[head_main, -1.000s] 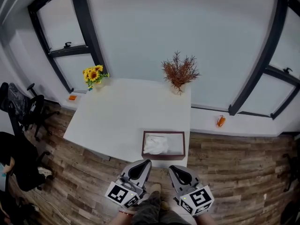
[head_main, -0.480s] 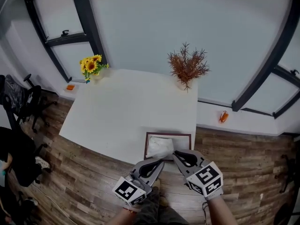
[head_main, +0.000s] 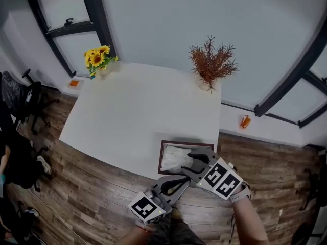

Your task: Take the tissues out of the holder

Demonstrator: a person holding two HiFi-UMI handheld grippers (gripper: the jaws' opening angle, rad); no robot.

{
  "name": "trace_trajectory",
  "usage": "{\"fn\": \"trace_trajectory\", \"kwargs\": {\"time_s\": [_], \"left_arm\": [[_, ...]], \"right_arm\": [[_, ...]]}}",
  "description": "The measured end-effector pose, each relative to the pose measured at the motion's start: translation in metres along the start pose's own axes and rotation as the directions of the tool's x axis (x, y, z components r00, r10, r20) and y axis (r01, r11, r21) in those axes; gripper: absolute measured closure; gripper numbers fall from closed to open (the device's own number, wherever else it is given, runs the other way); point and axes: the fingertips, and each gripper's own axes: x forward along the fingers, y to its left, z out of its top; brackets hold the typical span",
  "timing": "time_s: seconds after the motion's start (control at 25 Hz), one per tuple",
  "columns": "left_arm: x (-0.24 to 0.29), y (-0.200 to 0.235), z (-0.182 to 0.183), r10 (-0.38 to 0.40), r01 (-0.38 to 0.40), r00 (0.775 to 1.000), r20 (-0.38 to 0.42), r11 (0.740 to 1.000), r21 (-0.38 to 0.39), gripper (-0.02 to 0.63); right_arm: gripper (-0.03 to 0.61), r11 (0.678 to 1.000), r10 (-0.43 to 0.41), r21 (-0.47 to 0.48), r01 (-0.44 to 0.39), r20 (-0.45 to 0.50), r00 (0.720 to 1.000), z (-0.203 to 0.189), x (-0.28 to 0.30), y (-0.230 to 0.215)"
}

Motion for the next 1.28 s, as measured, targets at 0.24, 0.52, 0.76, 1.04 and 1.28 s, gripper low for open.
{"fn": "trace_trajectory", "kwargs": {"time_s": [0.24,0.52,0.76,1.04,1.28], "left_arm": [[0.0,-0.003,-0.008,-0.047,0.047,0.999,-0.009,0.999,0.001,0.607],[0.004,-0.008,-0.023,-0.093,0.092,0.995,-0.038,0.995,-0.025,0.606],[0.002,-0.003,-0.029,-0.096,0.094,0.995,-0.041,0.995,-0.046,0.607],[-0.001,0.004,-0.031,-0.091,0.089,0.995,-0.028,0.994,-0.056,0.607],[-0.004,0.004,-0.033,-0.082,0.08,0.996,-0.021,0.994,-0.072,0.607]], "right_arm": [[0.357,0.994,0.054,-0.089,-0.065,-0.115,0.992,-0.005,0.017,-0.004],[0.313,0.978,0.116,-0.141,-0.156,-0.253,0.961,-0.015,0.034,-0.005],[0.302,0.969,0.138,-0.151,-0.194,-0.323,0.936,-0.017,0.051,-0.002],[0.302,0.97,0.085,-0.178,-0.166,-0.388,0.918,-0.019,0.063,-0.008],[0.304,0.975,0.066,-0.17,-0.147,-0.407,0.911,-0.027,0.069,-0.006]]}}
